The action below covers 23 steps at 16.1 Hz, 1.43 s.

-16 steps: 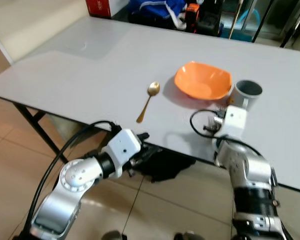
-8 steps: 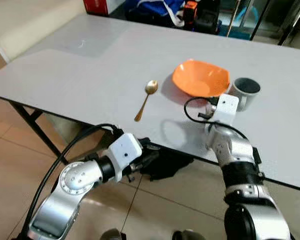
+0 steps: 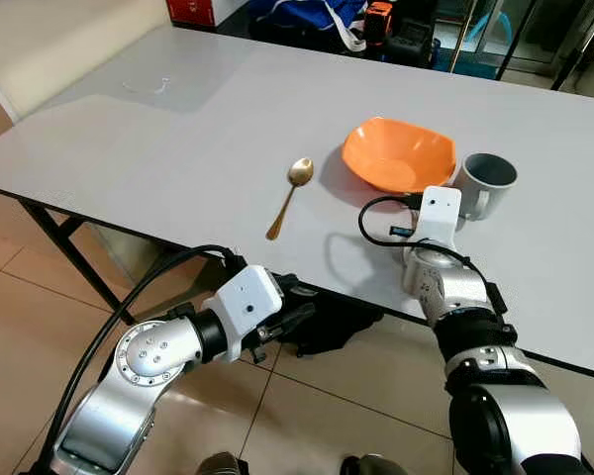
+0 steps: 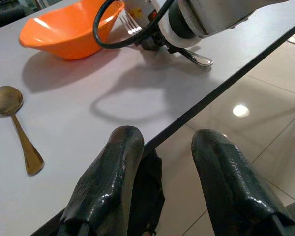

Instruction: Setting the table

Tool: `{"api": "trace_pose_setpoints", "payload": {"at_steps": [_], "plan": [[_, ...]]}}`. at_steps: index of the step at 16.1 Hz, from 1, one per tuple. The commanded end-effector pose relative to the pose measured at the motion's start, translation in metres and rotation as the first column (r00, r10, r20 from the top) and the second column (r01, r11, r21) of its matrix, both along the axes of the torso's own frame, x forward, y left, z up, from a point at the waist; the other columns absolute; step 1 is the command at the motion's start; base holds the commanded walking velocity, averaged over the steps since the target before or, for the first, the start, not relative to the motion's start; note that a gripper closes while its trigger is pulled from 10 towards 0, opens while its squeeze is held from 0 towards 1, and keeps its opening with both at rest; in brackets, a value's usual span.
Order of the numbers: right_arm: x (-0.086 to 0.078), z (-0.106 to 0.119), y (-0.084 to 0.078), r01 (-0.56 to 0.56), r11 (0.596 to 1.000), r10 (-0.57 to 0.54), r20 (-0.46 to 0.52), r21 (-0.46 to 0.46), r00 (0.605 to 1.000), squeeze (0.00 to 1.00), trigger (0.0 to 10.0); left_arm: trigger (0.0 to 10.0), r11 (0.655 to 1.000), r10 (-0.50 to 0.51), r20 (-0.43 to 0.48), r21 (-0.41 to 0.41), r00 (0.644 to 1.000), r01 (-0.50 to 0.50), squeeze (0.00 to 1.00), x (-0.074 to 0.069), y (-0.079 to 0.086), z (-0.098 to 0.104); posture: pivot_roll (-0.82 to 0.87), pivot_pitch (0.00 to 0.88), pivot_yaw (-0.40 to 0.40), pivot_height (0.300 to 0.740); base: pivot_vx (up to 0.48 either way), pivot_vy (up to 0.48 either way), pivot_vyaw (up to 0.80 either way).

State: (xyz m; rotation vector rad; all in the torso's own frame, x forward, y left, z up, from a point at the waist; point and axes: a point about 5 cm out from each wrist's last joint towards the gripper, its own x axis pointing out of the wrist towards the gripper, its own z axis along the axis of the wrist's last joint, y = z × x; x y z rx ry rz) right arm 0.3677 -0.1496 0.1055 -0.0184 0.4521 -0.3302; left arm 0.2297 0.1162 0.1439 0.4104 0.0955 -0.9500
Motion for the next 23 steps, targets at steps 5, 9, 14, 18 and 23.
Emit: {"api": "trace_pose_setpoints", "payload": {"at_steps": [5, 9, 14, 18, 23], "plan": [[0.0, -0.006, -0.005, 0.031, 1.0, -0.031, -0.028, 0.001, 0.999, 0.92, 10.0, 10.0, 1.0, -0.028, -0.005, 0.004, 1.0, 0.028, 0.0, -0.001, -0.002, 0.001, 0.09, 0.111, -0.004, 0.74, 0.0, 0.0, 0.0], [-0.001, -0.008, -0.008, 0.045, 0.999, -0.045, -0.03, 0.008, 0.999, 1.0, 10.0, 10.0, 0.999, -0.032, -0.002, 0.006, 0.999, 0.032, 0.0, 0.001, -0.002, 0.0, 0.09, 0.098, -0.004, 0.74, 0.0, 0.0, 0.0], [-0.008, 0.017, -0.01, 0.026, 1.0, -0.027, 0.064, 0.015, 0.998, 1.0, 10.0, 10.0, 1.0, -0.008, 0.027, -0.009, 1.0, 0.008, 0.0, 0.004, -0.002, 0.003, 0.08, 0.073, -0.008, 0.74, 0.0, 0.0, 0.0], [-0.055, 0.076, -0.006, -0.056, 0.994, 0.031, 0.256, 0.091, 0.966, 0.0, 10.0, 10.0, 0.984, 0.148, 0.054, -0.111, 0.988, -0.142, 0.0, 0.013, 0.004, 0.01, 0.05, 0.073, 0.004, 0.74, 0.0, 0.0, 0.0], [-0.09, 0.082, 0.006, -0.251, 0.968, 0.227, 0.361, 0.022, 0.905, 0.0, 10.0, 10.0, 0.952, 0.294, 0.149, -0.131, 0.944, -0.276, 0.0, 0.037, -0.003, 0.019, 0.03, 0.058, 0.019, 0.74, 0.0, 0.0, 0.0]]}}
